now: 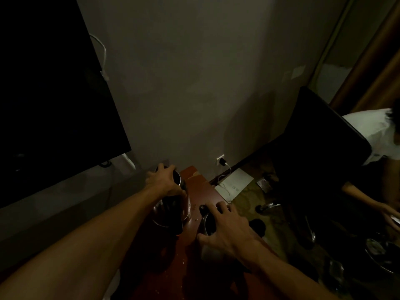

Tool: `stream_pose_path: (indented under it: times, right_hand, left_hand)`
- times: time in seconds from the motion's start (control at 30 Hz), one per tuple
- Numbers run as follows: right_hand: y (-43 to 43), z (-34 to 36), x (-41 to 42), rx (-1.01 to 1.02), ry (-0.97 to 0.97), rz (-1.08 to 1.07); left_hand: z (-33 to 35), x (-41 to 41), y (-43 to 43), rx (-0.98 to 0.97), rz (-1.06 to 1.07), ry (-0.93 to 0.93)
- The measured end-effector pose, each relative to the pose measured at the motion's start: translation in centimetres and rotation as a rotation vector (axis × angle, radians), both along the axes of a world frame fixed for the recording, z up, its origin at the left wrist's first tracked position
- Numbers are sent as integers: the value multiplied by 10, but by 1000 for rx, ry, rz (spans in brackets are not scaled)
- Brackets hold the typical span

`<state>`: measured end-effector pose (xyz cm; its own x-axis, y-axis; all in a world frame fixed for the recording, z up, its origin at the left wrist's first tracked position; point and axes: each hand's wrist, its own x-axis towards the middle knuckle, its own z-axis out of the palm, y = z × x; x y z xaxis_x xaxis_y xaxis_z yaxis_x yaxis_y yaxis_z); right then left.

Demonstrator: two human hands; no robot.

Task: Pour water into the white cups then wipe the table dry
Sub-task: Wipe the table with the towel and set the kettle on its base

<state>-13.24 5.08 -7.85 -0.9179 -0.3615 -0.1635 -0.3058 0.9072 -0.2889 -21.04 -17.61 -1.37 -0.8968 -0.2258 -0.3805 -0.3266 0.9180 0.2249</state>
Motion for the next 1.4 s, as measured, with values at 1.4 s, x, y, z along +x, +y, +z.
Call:
stream_pose_path:
  times: [1.4]
  right_hand:
    - [-96,11,42,-112,-63,327]
  left_hand:
    - [10,81,-43,-43,220,65]
